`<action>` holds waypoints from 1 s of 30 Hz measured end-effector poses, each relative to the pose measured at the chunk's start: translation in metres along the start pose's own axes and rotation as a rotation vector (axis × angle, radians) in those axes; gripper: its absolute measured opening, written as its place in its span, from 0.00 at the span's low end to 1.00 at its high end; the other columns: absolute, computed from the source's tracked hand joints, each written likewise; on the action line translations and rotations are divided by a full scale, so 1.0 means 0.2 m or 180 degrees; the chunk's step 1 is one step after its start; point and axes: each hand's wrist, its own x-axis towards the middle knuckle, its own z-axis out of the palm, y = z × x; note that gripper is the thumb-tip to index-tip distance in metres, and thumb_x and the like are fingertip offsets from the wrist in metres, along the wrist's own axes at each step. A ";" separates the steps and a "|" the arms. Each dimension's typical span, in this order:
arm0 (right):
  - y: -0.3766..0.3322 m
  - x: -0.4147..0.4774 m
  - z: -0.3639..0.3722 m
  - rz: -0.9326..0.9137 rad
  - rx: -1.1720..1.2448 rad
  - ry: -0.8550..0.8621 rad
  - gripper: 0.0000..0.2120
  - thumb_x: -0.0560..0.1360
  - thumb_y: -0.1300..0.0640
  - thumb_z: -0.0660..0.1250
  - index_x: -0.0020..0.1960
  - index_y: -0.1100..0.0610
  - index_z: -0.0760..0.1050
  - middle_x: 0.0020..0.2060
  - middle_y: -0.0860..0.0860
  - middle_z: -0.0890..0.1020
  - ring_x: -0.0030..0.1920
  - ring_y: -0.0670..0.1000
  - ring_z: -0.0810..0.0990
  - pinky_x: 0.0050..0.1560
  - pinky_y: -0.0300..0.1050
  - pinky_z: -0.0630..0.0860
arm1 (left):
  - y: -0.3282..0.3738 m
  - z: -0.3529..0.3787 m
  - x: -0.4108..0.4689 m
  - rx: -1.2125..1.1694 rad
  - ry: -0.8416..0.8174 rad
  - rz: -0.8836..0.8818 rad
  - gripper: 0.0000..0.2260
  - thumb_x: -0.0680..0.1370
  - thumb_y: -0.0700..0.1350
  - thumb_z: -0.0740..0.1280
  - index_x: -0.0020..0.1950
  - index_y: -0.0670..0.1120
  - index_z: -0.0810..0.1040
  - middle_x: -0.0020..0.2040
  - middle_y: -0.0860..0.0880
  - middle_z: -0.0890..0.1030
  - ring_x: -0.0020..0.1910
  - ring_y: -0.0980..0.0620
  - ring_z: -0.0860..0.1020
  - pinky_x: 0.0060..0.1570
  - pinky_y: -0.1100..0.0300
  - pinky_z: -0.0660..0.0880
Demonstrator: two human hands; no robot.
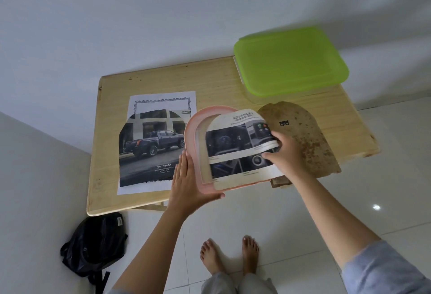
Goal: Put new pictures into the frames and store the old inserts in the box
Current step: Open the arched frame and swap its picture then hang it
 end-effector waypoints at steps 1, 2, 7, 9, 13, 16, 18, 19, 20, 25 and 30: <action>0.04 0.00 -0.05 -0.0026 0.0009 0.0056 0.26 0.64 0.65 0.75 0.61 0.57 0.74 0.51 0.54 0.79 0.51 0.54 0.78 0.49 0.47 0.76 | 0.00 0.00 0.00 0.0005 -0.0001 0.0003 0.64 0.55 0.79 0.61 0.74 0.46 0.31 0.76 0.48 0.37 0.75 0.50 0.36 0.73 0.51 0.41; 0.07 0.01 -0.10 -0.0020 -0.0023 0.0133 0.25 0.65 0.66 0.74 0.60 0.57 0.74 0.49 0.52 0.80 0.49 0.53 0.78 0.47 0.47 0.76 | 0.00 0.00 0.00 0.0003 0.0003 0.0013 0.64 0.55 0.79 0.61 0.74 0.46 0.31 0.76 0.47 0.37 0.75 0.50 0.36 0.73 0.50 0.41; 0.35 0.08 -0.32 0.0228 -0.0596 0.0468 0.21 0.65 0.62 0.73 0.57 0.56 0.76 0.49 0.58 0.79 0.50 0.58 0.76 0.49 0.52 0.76 | 0.00 0.00 0.01 0.0012 0.0017 0.0023 0.64 0.55 0.78 0.64 0.73 0.47 0.30 0.77 0.47 0.38 0.75 0.50 0.37 0.74 0.49 0.42; 0.42 0.09 -0.36 0.0398 -0.0639 0.0659 0.14 0.65 0.66 0.70 0.51 0.60 0.77 0.48 0.63 0.78 0.52 0.61 0.73 0.47 0.49 0.72 | 0.00 0.00 0.01 0.0022 0.0008 0.0007 0.65 0.55 0.78 0.63 0.73 0.46 0.30 0.76 0.47 0.37 0.75 0.50 0.36 0.73 0.50 0.41; 0.38 0.03 -0.32 0.0468 -0.0578 0.1008 0.18 0.72 0.66 0.66 0.61 0.62 0.73 0.61 0.62 0.70 0.64 0.61 0.65 0.61 0.50 0.66 | 0.00 0.00 0.00 -0.0021 0.0038 -0.0014 0.65 0.55 0.78 0.63 0.74 0.46 0.31 0.76 0.47 0.37 0.74 0.51 0.35 0.73 0.51 0.41; 0.27 -0.02 -0.14 -0.0290 -0.0670 0.0718 0.19 0.74 0.60 0.65 0.65 0.61 0.70 0.61 0.59 0.71 0.63 0.56 0.68 0.61 0.40 0.63 | 0.01 0.00 0.00 -0.0013 0.0061 -0.0050 0.64 0.55 0.78 0.63 0.73 0.47 0.29 0.76 0.48 0.36 0.74 0.53 0.34 0.72 0.53 0.38; 0.23 -0.05 -0.01 -0.0712 -0.0979 0.0373 0.20 0.75 0.56 0.65 0.65 0.59 0.70 0.60 0.57 0.72 0.62 0.54 0.71 0.60 0.43 0.69 | 0.01 0.00 0.00 -0.0025 0.0080 -0.0071 0.64 0.54 0.78 0.63 0.73 0.48 0.28 0.76 0.49 0.36 0.74 0.53 0.35 0.73 0.52 0.39; 0.24 -0.06 0.03 -0.0825 -0.1162 0.0288 0.20 0.75 0.53 0.65 0.65 0.59 0.71 0.60 0.56 0.73 0.62 0.54 0.71 0.60 0.46 0.71 | 0.01 0.01 0.00 -0.0030 0.0083 -0.0074 0.64 0.54 0.78 0.63 0.72 0.49 0.28 0.76 0.49 0.37 0.74 0.53 0.35 0.73 0.52 0.40; 0.25 -0.06 0.05 -0.0846 -0.1302 0.0298 0.21 0.75 0.52 0.65 0.65 0.59 0.71 0.60 0.55 0.73 0.62 0.54 0.71 0.60 0.49 0.72 | 0.01 0.00 0.00 -0.0034 0.0083 -0.0073 0.64 0.54 0.78 0.63 0.73 0.49 0.28 0.76 0.49 0.37 0.74 0.53 0.35 0.73 0.51 0.41; 0.39 -0.04 -0.07 -0.0495 -0.1574 0.0663 0.22 0.75 0.50 0.63 0.65 0.60 0.70 0.62 0.58 0.74 0.62 0.58 0.72 0.60 0.55 0.72 | 0.01 0.00 0.00 -0.0035 0.0097 -0.0060 0.64 0.54 0.78 0.64 0.74 0.48 0.32 0.77 0.48 0.40 0.75 0.51 0.38 0.73 0.50 0.42; 0.53 0.07 -0.27 -0.0161 -0.1543 0.0571 0.23 0.77 0.52 0.61 0.69 0.62 0.66 0.68 0.60 0.68 0.69 0.60 0.65 0.68 0.60 0.64 | 0.02 0.00 0.00 -0.0048 0.0109 -0.0031 0.64 0.55 0.78 0.64 0.74 0.49 0.31 0.77 0.47 0.39 0.75 0.51 0.37 0.73 0.52 0.41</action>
